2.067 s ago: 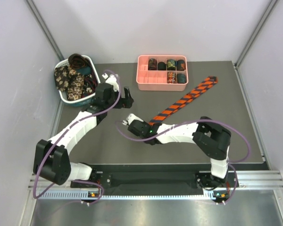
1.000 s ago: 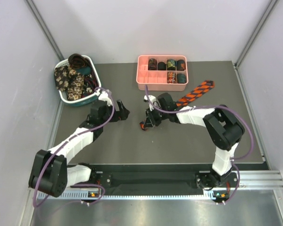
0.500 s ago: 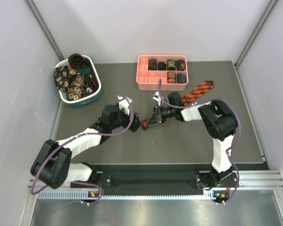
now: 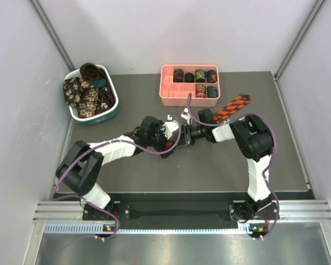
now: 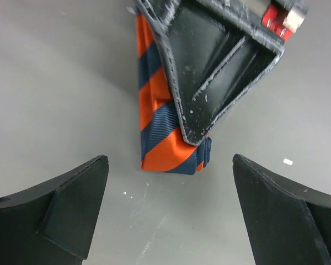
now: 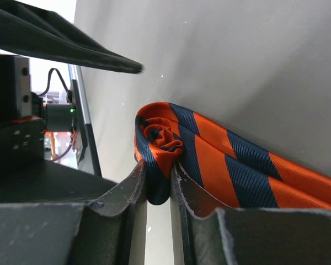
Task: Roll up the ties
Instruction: Roll the tie
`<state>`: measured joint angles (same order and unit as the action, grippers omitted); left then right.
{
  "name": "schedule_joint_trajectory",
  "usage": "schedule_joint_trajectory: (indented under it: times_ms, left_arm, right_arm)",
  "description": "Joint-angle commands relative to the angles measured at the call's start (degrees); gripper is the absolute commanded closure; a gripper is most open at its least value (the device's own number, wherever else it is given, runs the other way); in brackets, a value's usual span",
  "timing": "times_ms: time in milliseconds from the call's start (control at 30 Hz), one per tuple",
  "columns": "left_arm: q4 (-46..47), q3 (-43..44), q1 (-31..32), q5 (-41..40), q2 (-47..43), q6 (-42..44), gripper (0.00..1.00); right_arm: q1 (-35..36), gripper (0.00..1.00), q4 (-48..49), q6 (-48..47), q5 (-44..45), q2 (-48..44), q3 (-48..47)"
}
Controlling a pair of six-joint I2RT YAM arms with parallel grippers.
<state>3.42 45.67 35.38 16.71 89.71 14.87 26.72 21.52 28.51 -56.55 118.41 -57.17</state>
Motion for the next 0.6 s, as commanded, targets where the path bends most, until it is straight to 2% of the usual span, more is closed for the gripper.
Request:
schedule_joint_trajectory:
  times_ms: [0,167,467,533,567]
  left_arm:
    - [-6.75,5.29,0.13,2.63,3.0,5.69,0.01]
    - [-12.2,9.52,1.01,-1.14,7.92,8.15,0.01]
    - [-14.06,12.16,2.06,-4.31,11.62,9.47,0.13]
    - [-13.97,12.16,2.07,-5.11,11.63,9.73,0.18]
    - [-13.88,12.16,2.07,-5.63,11.71,9.74,0.26]
  right_arm:
    - [-0.7,0.98,0.81,-0.92,0.57,2.09,-1.28]
    - [-0.88,0.97,1.51,-0.39,0.13,2.17,-1.28]
    - [-1.41,0.93,3.97,1.9,-0.66,2.26,-0.58]
    - [-1.41,0.92,3.88,1.9,-0.57,2.35,-0.58]
    - [-1.49,0.91,3.97,1.98,-0.57,2.18,-0.49]
